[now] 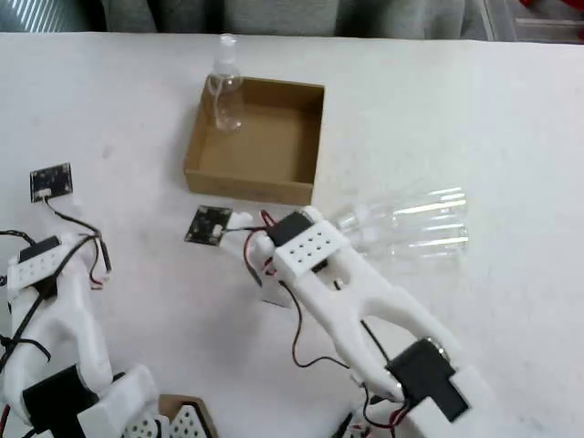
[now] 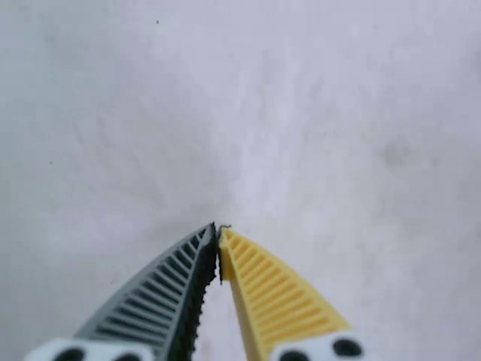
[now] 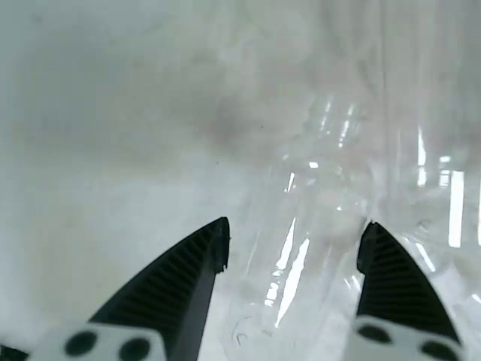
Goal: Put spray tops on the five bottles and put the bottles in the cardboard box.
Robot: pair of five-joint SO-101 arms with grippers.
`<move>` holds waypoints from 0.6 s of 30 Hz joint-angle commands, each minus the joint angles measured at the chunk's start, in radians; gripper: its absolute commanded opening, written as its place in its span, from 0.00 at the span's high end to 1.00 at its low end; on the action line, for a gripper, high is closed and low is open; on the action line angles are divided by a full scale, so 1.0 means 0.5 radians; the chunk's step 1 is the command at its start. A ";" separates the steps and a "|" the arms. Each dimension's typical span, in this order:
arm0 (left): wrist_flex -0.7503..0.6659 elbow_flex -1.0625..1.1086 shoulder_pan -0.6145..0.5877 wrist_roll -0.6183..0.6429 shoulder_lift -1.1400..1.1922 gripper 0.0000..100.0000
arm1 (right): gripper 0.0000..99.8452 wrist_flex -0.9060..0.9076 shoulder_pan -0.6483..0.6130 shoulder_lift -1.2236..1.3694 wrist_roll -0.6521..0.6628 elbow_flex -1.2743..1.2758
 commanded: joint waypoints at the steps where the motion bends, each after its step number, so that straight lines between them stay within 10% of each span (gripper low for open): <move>1: -0.043 -0.006 0.029 -0.012 -0.066 0.98 | 0.74 -0.029 -0.002 0.066 -0.021 -0.120; 18: -0.043 -0.006 0.029 -0.012 -0.066 0.98 | 0.74 -0.210 0.017 0.358 -0.117 -0.120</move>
